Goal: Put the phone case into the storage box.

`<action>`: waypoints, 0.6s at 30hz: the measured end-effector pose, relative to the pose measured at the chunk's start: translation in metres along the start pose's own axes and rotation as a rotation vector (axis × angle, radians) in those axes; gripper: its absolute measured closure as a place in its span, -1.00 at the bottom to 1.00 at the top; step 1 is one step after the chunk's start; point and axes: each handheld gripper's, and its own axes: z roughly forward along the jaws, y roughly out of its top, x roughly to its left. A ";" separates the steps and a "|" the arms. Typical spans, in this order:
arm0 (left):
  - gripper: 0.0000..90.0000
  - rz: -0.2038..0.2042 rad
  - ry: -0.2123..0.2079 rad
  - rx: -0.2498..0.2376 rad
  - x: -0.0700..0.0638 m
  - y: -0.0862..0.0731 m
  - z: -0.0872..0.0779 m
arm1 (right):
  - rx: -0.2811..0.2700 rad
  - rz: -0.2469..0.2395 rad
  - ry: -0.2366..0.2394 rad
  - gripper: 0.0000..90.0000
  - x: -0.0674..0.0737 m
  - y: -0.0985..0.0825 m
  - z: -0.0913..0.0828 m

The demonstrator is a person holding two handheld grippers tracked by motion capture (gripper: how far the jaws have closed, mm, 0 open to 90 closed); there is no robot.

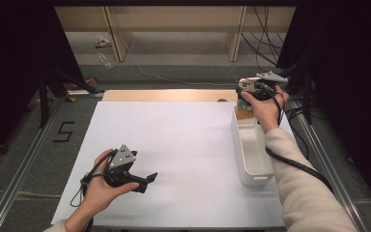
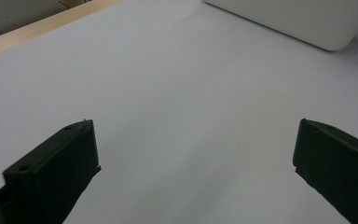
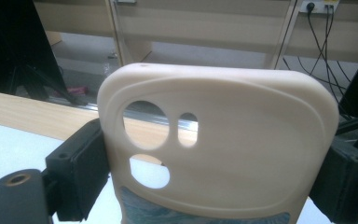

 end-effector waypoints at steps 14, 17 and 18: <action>-1.00 0.000 -0.003 0.000 0.000 0.000 0.000 | 0.012 -0.001 0.000 -0.72 0.000 -0.004 0.002; -1.00 -0.001 -0.003 -0.001 0.000 0.000 0.000 | 0.015 -0.003 0.000 -0.72 0.000 -0.005 0.003; -1.00 0.000 -0.003 -0.001 0.000 0.000 0.000 | 0.016 -0.002 0.000 -0.72 0.000 -0.005 0.003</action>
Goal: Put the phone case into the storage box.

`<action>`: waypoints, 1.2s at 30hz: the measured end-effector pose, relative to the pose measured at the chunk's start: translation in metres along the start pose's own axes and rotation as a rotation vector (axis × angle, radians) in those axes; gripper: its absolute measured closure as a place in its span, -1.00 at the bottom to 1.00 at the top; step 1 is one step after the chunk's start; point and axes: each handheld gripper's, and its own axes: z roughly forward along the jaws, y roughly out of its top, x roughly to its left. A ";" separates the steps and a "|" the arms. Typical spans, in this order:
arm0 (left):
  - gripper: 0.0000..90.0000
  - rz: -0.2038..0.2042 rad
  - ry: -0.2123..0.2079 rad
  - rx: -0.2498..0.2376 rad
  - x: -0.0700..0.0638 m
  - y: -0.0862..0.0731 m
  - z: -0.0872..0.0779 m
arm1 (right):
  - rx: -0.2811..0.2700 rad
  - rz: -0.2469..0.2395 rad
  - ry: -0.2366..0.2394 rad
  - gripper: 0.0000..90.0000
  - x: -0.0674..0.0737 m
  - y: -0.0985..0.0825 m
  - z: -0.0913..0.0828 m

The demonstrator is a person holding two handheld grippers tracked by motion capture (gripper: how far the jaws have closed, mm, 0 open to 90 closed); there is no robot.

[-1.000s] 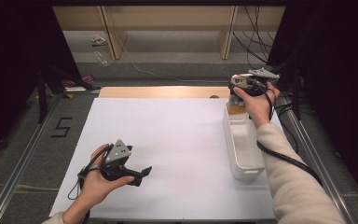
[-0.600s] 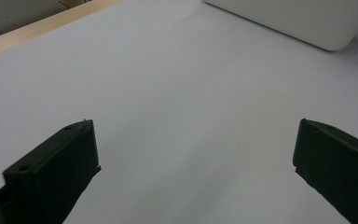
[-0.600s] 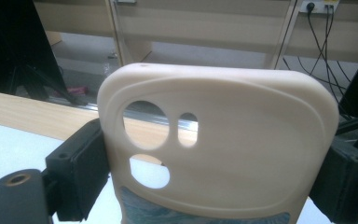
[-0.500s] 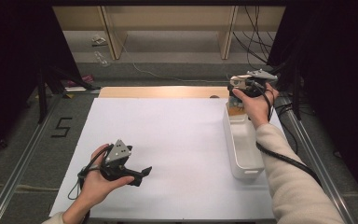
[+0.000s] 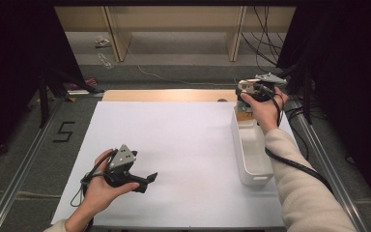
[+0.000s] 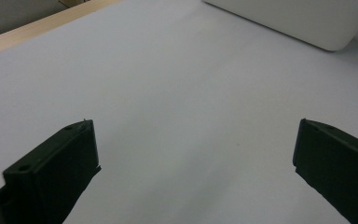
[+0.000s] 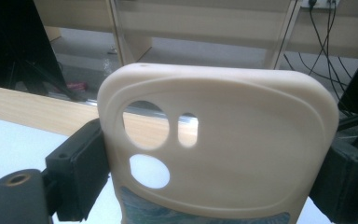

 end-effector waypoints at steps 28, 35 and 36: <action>-1.00 0.004 -0.002 0.007 0.000 0.000 0.001 | 0.014 -0.007 0.002 -0.72 0.001 -0.006 0.003; -1.00 0.005 -0.003 0.007 0.000 0.000 0.001 | 0.020 -0.005 0.001 -0.72 0.001 -0.009 0.004; -1.00 0.005 -0.003 0.007 -0.001 0.000 0.001 | 0.021 -0.006 0.002 -0.72 0.001 -0.009 0.005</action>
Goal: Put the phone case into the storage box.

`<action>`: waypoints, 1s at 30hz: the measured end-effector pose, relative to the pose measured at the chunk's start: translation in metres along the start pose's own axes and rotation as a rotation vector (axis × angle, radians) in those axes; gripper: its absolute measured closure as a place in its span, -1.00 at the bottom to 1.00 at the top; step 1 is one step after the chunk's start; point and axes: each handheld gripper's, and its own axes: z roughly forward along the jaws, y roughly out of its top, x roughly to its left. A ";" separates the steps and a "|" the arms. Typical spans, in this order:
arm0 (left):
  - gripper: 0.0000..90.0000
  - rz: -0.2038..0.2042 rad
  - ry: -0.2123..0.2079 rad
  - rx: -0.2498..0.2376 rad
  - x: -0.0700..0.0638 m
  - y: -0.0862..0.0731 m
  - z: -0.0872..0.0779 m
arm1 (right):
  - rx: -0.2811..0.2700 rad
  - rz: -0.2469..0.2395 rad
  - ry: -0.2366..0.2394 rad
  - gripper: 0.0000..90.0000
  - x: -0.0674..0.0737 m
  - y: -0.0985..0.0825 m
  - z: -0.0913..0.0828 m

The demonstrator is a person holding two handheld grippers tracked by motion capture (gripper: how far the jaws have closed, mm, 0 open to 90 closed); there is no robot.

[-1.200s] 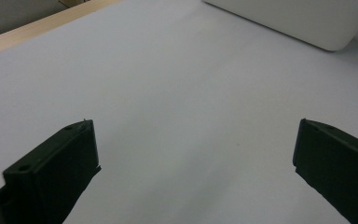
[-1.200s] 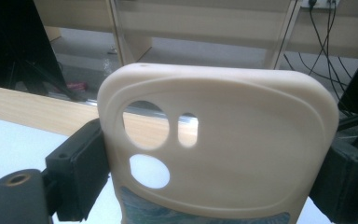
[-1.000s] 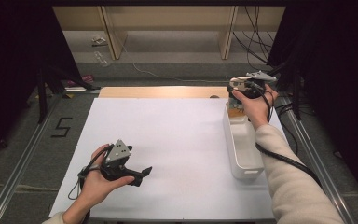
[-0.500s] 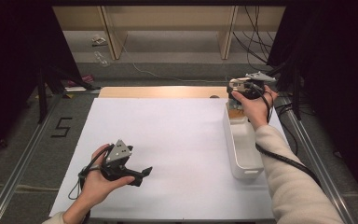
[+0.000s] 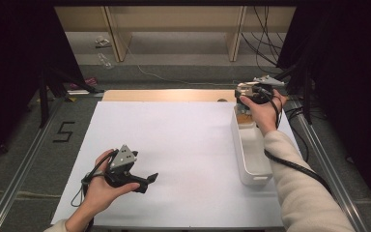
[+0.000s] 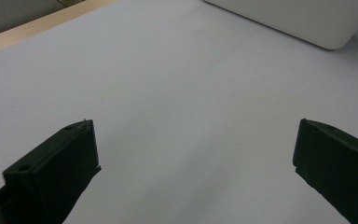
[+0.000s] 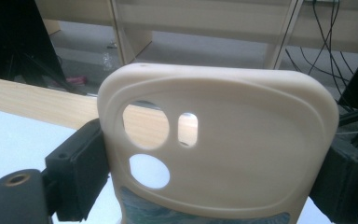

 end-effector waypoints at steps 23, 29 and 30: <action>-1.00 0.001 -0.001 -0.001 0.000 0.000 0.000 | 0.007 0.000 -0.002 -0.72 0.001 -0.003 0.001; -1.00 0.000 -0.002 0.000 -0.001 0.000 0.000 | 0.008 0.000 -0.002 -0.72 0.001 -0.003 0.001; -1.00 0.000 -0.002 -0.001 -0.001 0.000 0.000 | 0.008 0.000 -0.002 -0.72 0.001 -0.003 0.001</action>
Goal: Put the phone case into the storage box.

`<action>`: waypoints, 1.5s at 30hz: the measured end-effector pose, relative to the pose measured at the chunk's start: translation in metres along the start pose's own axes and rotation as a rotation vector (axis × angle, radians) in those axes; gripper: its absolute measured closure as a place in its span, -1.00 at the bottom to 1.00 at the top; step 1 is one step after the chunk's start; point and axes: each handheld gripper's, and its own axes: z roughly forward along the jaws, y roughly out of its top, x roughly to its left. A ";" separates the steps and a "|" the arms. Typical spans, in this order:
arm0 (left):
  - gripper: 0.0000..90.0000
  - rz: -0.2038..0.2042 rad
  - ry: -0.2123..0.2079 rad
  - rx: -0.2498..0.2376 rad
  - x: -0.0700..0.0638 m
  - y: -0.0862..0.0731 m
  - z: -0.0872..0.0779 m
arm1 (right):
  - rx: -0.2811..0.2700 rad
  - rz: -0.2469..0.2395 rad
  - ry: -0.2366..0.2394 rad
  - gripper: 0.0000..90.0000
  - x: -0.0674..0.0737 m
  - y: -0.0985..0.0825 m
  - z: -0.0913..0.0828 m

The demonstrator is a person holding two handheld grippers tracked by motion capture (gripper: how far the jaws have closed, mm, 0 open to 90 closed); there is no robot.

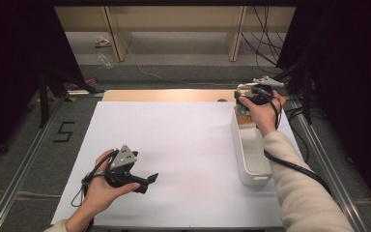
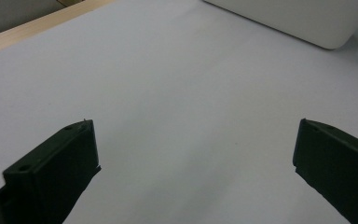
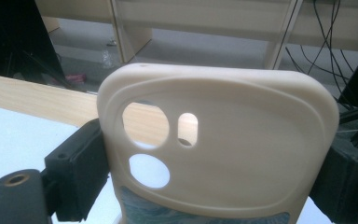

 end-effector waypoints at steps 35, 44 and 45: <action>-1.00 -0.002 -0.003 -0.001 0.000 0.000 0.000 | 0.027 0.009 0.003 -0.73 -0.001 -0.009 0.005; -1.00 -0.001 -0.002 0.000 0.000 0.000 0.001 | 0.039 0.005 0.007 -0.73 0.000 -0.013 0.007; -1.00 -0.002 -0.002 0.000 0.000 0.000 0.001 | 0.040 0.006 0.007 -0.73 0.000 -0.013 0.008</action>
